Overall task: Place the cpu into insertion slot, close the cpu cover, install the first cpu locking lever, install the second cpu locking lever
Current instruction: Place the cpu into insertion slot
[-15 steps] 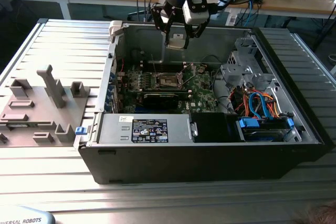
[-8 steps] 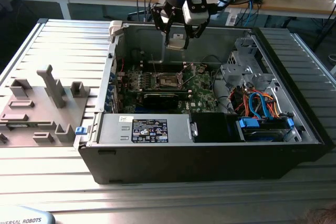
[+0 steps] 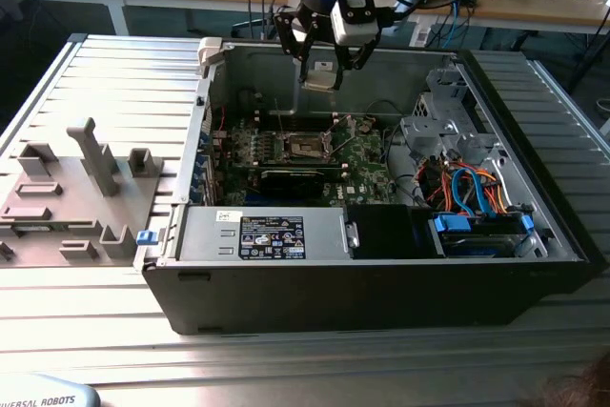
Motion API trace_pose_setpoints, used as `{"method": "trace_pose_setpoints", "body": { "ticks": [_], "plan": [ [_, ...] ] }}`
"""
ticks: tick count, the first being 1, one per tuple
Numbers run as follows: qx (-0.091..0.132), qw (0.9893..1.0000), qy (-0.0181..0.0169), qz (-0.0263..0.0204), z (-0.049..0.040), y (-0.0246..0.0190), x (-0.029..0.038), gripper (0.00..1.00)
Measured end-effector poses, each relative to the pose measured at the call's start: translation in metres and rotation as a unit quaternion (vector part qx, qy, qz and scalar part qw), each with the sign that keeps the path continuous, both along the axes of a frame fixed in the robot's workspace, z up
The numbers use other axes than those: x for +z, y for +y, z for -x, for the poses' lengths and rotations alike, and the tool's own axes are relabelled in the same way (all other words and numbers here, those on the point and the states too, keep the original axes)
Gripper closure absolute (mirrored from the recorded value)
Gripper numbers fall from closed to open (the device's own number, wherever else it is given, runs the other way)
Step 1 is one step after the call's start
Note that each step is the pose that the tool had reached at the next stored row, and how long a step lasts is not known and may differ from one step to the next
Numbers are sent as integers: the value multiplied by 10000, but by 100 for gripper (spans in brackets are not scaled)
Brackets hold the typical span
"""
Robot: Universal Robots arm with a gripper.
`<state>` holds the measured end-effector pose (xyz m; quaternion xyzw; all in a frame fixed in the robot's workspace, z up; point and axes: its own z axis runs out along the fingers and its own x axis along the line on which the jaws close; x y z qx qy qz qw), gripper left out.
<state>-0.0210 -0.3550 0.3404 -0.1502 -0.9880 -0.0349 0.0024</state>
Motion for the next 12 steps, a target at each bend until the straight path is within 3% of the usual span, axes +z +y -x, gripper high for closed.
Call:
{"method": "trace_pose_setpoints", "body": {
  "ticks": [12],
  "plan": [
    [-42,10000,0,0,0,0,-7,46]
  ]
}}
